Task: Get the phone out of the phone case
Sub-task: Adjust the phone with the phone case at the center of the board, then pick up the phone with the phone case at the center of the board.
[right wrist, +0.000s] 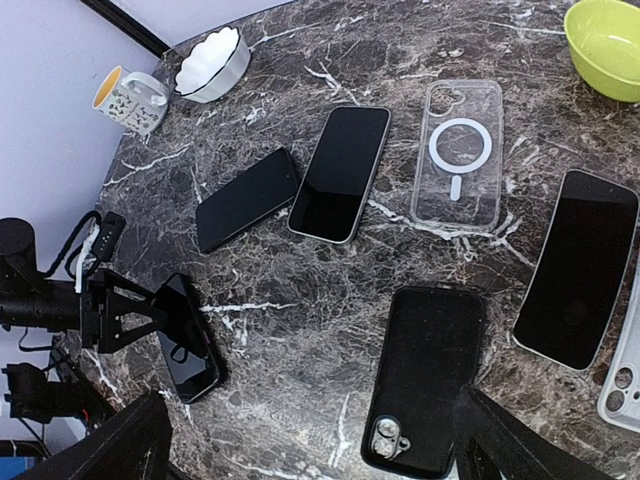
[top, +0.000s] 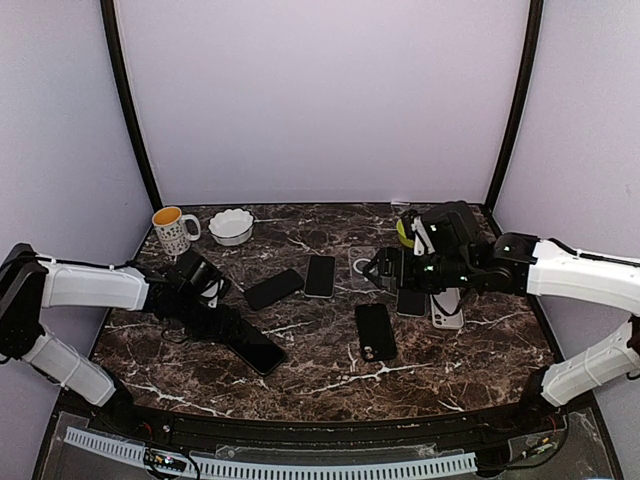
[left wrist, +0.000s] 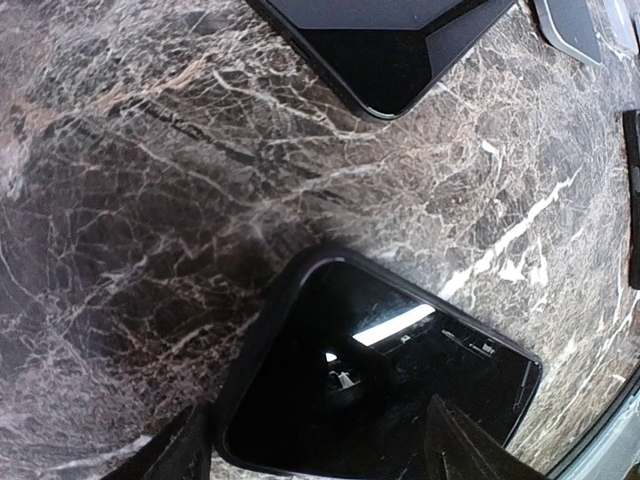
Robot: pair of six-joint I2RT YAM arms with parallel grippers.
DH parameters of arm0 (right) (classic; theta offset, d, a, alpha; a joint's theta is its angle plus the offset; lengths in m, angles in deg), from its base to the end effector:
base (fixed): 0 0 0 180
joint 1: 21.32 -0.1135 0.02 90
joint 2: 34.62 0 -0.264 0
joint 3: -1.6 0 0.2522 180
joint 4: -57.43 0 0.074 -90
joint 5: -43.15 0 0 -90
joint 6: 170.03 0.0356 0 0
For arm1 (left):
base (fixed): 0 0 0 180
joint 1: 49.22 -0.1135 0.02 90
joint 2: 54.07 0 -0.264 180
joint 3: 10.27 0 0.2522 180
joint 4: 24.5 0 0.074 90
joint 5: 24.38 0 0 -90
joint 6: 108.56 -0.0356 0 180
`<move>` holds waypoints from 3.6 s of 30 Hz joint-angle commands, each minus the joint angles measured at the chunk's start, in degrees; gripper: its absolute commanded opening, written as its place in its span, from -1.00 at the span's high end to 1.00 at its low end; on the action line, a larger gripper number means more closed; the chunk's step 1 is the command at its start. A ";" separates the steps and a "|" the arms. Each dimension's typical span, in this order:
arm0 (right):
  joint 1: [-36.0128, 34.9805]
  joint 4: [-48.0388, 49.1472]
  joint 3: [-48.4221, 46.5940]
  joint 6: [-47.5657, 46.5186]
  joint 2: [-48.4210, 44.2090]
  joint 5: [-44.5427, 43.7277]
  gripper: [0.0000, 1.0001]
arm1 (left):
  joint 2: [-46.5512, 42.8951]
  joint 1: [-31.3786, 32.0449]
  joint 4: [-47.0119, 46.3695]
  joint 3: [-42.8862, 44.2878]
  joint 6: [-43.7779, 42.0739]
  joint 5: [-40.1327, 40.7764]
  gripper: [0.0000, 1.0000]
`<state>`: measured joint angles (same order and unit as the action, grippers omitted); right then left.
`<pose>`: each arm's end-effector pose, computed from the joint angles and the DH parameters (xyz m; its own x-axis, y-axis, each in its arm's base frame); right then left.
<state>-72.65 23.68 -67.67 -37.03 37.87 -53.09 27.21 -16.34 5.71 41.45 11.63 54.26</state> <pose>0.1778 0.2160 0.2853 -0.7671 0.1264 -0.6289 -0.2717 0.8241 0.4971 0.2097 -0.1439 0.1559 -0.9367 0.0185 -0.3496 0.1672 0.9010 -0.4003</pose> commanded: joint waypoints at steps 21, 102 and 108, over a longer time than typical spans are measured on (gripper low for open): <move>-0.35 -2.78 4.21 -6.94 -5.47 -2.20 -0.97 | 6.50 -0.36 6.57 11.32 -15.25 0.34 -0.58; -16.34 18.49 -7.69 -64.24 32.15 15.94 -0.97 | -30.77 6.58 22.59 6.28 1.20 20.12 -0.98; -16.34 19.46 -11.49 -62.63 37.73 16.34 -0.97 | -34.86 6.57 25.58 8.49 -0.11 23.28 -0.97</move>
<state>-88.51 39.68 -76.13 -101.35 73.03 -36.17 -5.16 -9.83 27.31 48.62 13.89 73.96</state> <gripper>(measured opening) 0.986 0.987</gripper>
